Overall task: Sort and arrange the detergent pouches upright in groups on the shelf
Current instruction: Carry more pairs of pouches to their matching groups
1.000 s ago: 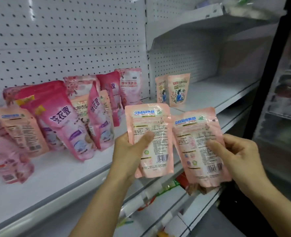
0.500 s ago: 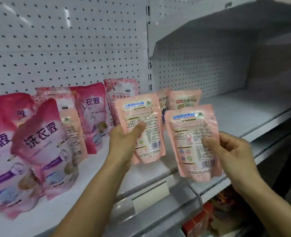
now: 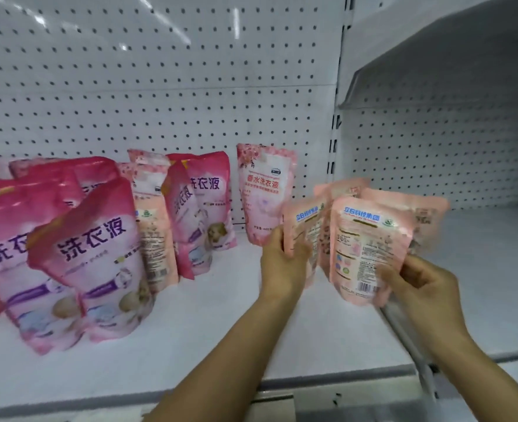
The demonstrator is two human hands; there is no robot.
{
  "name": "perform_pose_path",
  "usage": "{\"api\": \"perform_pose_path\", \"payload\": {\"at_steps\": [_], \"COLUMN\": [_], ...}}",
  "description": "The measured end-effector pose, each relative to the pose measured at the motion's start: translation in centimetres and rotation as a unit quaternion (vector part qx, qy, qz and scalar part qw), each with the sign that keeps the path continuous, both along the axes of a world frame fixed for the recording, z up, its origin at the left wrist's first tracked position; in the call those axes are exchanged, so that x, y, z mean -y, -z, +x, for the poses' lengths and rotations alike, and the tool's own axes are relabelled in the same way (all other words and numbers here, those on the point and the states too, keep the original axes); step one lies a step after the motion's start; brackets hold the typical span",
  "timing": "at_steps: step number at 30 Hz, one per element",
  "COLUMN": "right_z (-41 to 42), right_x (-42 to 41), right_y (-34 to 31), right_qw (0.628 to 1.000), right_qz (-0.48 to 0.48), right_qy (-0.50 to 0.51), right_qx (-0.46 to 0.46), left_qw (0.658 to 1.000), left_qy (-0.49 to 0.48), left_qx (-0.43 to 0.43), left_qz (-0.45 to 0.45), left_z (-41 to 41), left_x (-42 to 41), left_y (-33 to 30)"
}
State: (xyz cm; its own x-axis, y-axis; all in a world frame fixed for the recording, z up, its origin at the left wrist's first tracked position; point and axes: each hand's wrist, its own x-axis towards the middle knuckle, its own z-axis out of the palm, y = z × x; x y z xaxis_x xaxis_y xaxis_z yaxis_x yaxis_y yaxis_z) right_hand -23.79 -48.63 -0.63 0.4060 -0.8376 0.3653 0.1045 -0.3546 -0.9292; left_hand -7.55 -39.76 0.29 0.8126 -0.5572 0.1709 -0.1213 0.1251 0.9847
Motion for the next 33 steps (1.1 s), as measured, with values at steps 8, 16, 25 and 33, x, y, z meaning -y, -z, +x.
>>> {"api": "perform_pose_path", "payload": {"at_steps": [8,16,25,33], "right_z": [-0.7,5.3,23.1,21.4], "right_x": [-0.7,-9.1,-10.0,-9.2], "right_y": [-1.5,-6.4,-12.9,-16.3], "right_qw": [0.989,0.908,0.787,0.721], "right_qz": [-0.125,-0.404,-0.560,-0.600], "right_qy": [0.051,-0.080,-0.126,-0.172], "right_qx": [0.063,0.084,-0.226,-0.300], "left_qw": [0.983,0.868,0.941,0.946], "left_qy": [-0.087,-0.427,-0.320,-0.301], "left_qx": [0.153,0.246,0.109,0.100], "left_qz": [0.043,-0.069,-0.029,-0.068], "left_z": [-1.3,1.4,8.4,9.6], "left_x": [-7.1,-17.1,-23.2,-24.2], "left_y": [-0.7,0.1,-0.4,-0.6]}}
